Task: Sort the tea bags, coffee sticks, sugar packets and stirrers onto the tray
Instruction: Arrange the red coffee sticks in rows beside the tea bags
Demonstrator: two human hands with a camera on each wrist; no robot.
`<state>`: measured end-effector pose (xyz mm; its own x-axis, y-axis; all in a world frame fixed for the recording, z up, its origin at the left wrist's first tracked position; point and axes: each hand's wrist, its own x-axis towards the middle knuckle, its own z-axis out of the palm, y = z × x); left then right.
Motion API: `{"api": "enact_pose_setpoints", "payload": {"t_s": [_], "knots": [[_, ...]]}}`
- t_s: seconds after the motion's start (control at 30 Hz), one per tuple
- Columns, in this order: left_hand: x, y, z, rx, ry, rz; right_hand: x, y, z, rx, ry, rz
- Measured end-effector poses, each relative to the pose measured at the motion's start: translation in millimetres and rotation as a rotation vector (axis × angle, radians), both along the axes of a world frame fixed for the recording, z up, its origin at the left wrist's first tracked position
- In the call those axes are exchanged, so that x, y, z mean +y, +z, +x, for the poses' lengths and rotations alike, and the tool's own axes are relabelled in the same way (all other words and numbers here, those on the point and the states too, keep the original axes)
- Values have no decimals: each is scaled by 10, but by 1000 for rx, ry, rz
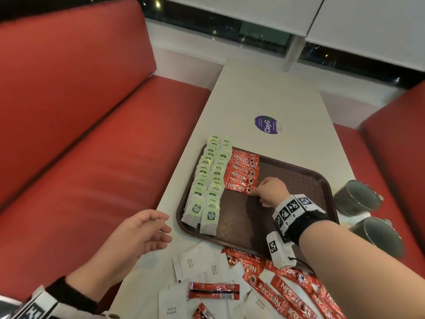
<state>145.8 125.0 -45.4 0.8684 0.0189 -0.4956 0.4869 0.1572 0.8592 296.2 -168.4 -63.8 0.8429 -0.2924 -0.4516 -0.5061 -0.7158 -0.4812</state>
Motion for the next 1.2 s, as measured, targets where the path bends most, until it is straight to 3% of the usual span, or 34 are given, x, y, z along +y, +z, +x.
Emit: {"api": "enact_pose_setpoints", "payload": {"t_s": [0.13, 0.27, 0.37, 0.43, 0.6, 0.7, 1.0, 1.2], "knots": [[23, 45, -38, -23, 4, -3, -65, 254, -255, -114, -6, 61], [-33, 94, -100, -54, -37, 46, -163, 653, -831, -304, 118, 66], [-157, 146, -178, -94, -167, 202, -264, 893, -1391, -321, 219, 71], [-276, 164, -240, -177, -349, 426, -330, 964, -1751, -271, 238, 95], [-694, 108, -381, -341, -840, 825, -484, 786, -2351, -189, 203, -22], [-903, 45, -417, -416, -1000, 1016, -531, 536, -2535, -154, 231, -136], [-1055, -39, -421, -456, -1092, 1261, -433, 158, -2639, -104, 379, -397], [-1089, -80, -430, -480, -1115, 1310, -415, 106, -2562, -67, 385, -451]]}}
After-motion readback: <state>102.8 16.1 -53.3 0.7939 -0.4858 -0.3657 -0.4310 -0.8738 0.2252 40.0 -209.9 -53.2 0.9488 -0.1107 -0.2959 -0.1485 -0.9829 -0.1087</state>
